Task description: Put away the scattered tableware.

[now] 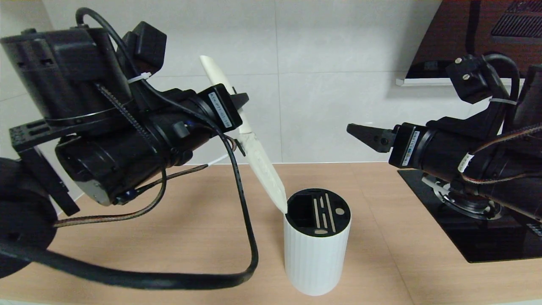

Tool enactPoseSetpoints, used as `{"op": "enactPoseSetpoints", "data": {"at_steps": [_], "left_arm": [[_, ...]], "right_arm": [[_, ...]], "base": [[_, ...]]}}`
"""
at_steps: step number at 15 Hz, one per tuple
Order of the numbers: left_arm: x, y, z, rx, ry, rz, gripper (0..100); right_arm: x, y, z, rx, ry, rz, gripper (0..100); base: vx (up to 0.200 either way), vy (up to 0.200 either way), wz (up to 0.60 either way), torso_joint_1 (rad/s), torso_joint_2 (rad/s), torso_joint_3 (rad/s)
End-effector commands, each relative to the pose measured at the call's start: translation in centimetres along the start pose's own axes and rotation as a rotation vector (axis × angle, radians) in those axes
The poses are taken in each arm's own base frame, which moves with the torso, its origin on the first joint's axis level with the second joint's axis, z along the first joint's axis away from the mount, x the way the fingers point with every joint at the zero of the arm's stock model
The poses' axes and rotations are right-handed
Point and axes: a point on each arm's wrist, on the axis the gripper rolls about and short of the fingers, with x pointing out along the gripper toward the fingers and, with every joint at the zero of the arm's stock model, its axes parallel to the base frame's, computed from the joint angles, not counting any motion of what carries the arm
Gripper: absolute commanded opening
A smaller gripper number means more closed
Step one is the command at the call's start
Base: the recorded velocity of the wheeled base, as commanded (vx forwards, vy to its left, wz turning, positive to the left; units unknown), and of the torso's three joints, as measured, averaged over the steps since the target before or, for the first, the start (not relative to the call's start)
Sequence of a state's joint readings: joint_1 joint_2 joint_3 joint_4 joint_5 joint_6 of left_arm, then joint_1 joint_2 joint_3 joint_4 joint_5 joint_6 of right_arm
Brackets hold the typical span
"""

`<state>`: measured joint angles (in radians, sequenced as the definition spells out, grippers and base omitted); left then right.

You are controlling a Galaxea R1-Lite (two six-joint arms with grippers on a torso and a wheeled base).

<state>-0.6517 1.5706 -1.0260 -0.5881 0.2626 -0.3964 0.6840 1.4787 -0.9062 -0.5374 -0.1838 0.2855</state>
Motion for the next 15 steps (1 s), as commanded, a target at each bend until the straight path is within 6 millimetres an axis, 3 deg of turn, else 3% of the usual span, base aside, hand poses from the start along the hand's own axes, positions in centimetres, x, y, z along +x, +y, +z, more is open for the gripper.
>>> {"op": "enactPoseSetpoints", "data": {"at_steps": [1,4,7,11,15], "left_arm": [[0.8,-1.5,-1.2,0.07,-0.013,0.063,0],[1.1,-3.4,-3.2,0.134,-0.058,0.168,0],[2.8,-4.9,-5.4,0.19,-0.143,0.26,0],[2.3,-6.9,-6.7,0.21,-0.209,0.212,0],[1.9,-7.5,-8.0,0.226,-0.175,0.183,0]], "right_arm": [[0.1,-0.2,-0.1,-0.001,0.003,-0.007,100],[0.1,-0.4,-0.2,-0.002,0.006,-0.016,100],[0.4,-0.5,-0.6,-0.004,0.02,-0.02,100],[0.5,-0.5,-0.7,-0.005,0.023,-0.023,100],[0.6,-0.6,-0.8,-0.006,0.029,-0.025,100]], "base": [[0.0,0.0,0.0,0.0,0.0,0.0],[0.0,0.0,0.0,0.0,0.0,0.0],[0.0,0.0,0.0,0.0,0.0,0.0],[0.0,0.0,0.0,0.0,0.0,0.0],[0.0,0.0,0.0,0.0,0.0,0.0]]}}
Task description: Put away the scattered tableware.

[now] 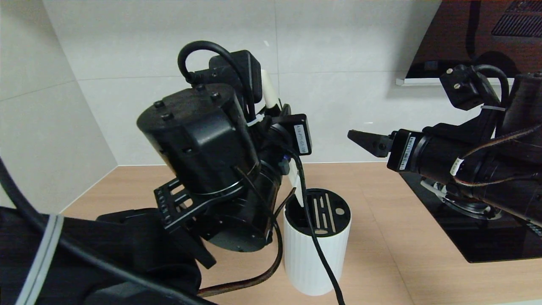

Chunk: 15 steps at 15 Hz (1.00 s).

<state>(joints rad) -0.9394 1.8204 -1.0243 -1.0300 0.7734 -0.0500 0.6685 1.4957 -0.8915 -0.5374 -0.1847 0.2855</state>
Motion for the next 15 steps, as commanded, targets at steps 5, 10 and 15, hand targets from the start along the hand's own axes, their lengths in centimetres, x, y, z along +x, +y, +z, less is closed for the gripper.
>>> {"op": "enactPoseSetpoints", "data": {"at_steps": [5,10,15], "left_arm": [[0.5,-1.0,-3.8,0.053,0.062,-0.016,0],[0.7,-1.2,-4.8,0.064,0.073,-0.016,0],[1.0,-1.4,-6.8,0.089,0.107,-0.012,0]], "right_arm": [[0.0,0.0,0.0,0.0,-0.002,0.0,100],[0.0,0.0,0.0,0.0,-0.002,0.0,100],[-0.2,0.0,0.1,0.001,-0.005,0.001,100]], "base": [[0.0,0.0,0.0,0.0,0.0,0.0],[0.0,0.0,0.0,0.0,0.0,0.0],[0.0,0.0,0.0,0.0,0.0,0.0]]}}
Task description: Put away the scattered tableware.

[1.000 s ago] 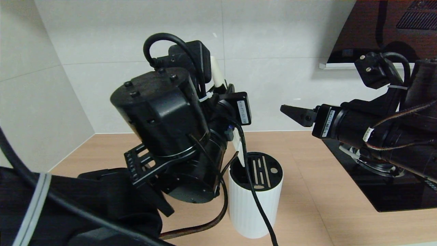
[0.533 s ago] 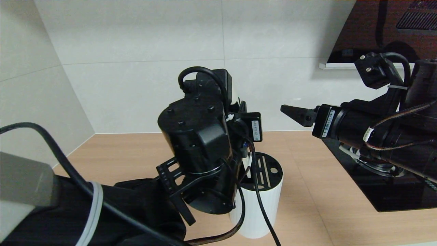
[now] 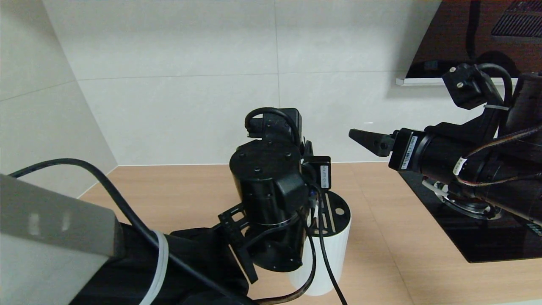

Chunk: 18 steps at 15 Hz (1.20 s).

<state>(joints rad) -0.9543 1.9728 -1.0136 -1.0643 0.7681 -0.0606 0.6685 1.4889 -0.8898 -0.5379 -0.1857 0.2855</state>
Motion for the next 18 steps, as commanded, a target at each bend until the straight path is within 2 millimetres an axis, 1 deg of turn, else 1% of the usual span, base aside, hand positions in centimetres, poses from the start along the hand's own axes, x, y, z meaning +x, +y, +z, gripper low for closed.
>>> {"op": "enactPoseSetpoints", "data": {"at_steps": [1,2,4,6,8,11,15,18], "left_arm": [[0.3,-0.2,-1.0,0.015,0.018,0.003,0],[0.3,-0.2,-1.2,0.018,0.022,0.004,0],[0.5,-0.5,-2.3,0.018,0.042,0.0,0],[0.7,-0.8,-3.8,0.032,0.068,0.0,0],[0.8,-1.0,-4.8,0.039,0.085,0.0,0],[1.0,-1.2,-6.7,0.066,0.12,0.0,0],[0.9,-1.5,-8.2,0.09,0.147,-0.005,0],[0.9,-1.4,-8.5,0.1,0.156,-0.005,0]], "right_arm": [[0.1,0.0,0.0,0.0,0.001,-0.002,100],[0.1,-0.1,-0.1,-0.001,0.002,-0.005,100],[0.1,-0.2,-0.2,-0.001,0.005,-0.009,100],[0.1,-0.3,-0.2,-0.003,0.008,-0.01,100],[0.1,-0.3,-0.2,-0.001,0.007,-0.01,100],[0.0,-0.3,-0.3,-0.004,0.01,-0.01,100],[0.1,-0.3,-0.5,-0.005,0.016,-0.012,100],[0.1,-0.3,-0.5,-0.005,0.016,-0.012,100]], "base": [[0.0,0.0,0.0,0.0,0.0,0.0],[0.0,0.0,0.0,0.0,0.0,0.0],[0.0,0.0,0.0,0.0,0.0,0.0],[0.0,0.0,0.0,0.0,0.0,0.0],[0.0,0.0,0.0,0.0,0.0,0.0],[0.0,0.0,0.0,0.0,0.0,0.0],[0.0,0.0,0.0,0.0,0.0,0.0],[0.0,0.0,0.0,0.0,0.0,0.0]]}}
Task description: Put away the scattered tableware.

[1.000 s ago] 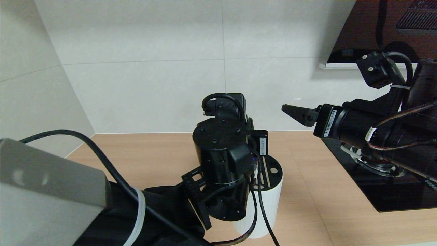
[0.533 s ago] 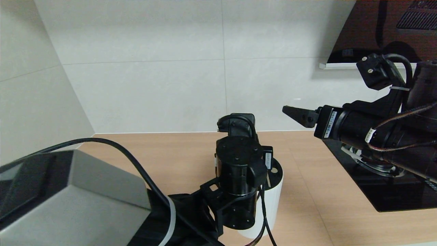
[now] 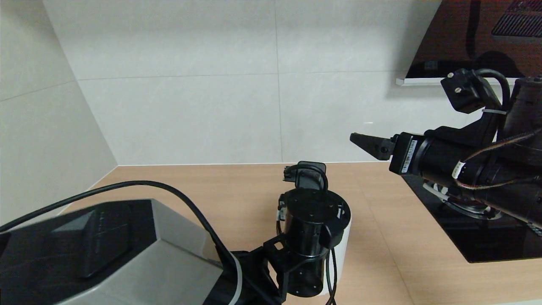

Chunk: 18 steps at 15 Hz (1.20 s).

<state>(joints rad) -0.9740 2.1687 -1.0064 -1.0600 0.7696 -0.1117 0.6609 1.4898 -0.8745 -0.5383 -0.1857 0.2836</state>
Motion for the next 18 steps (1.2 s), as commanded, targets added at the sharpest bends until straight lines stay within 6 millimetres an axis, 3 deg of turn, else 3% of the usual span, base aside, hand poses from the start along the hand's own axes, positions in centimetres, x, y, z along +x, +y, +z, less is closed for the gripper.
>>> {"op": "enactPoseSetpoints", "data": {"at_steps": [1,7,8,15,17,18], "left_arm": [[0.1,0.0,-0.3,0.007,0.006,0.001,0],[0.1,0.0,-0.4,0.008,0.007,0.001,0],[0.0,0.0,-0.5,0.012,0.011,0.002,100],[-0.1,0.2,-0.1,0.005,0.006,0.003,100],[-1.2,1.4,1.3,-0.002,-0.003,0.003,100],[-2.0,2.5,3.0,-0.026,-0.026,-0.006,100]], "right_arm": [[0.1,0.0,-0.1,-0.001,0.004,-0.001,100],[0.1,0.0,-0.2,-0.001,0.007,-0.002,100],[0.1,-0.1,-0.2,-0.001,0.008,-0.002,100],[0.0,-0.1,-0.3,-0.016,0.01,-0.002,100],[0.0,-0.1,-0.3,-0.015,0.009,-0.002,100],[0.0,-0.1,-0.4,-0.016,0.011,-0.003,100]], "base": [[0.0,0.0,0.0,0.0,0.0,0.0],[0.0,0.0,0.0,0.0,0.0,0.0],[0.0,0.0,0.0,0.0,0.0,0.0],[0.0,0.0,0.0,0.0,0.0,0.0],[0.0,0.0,0.0,0.0,0.0,0.0],[0.0,0.0,0.0,0.0,0.0,0.0]]}}
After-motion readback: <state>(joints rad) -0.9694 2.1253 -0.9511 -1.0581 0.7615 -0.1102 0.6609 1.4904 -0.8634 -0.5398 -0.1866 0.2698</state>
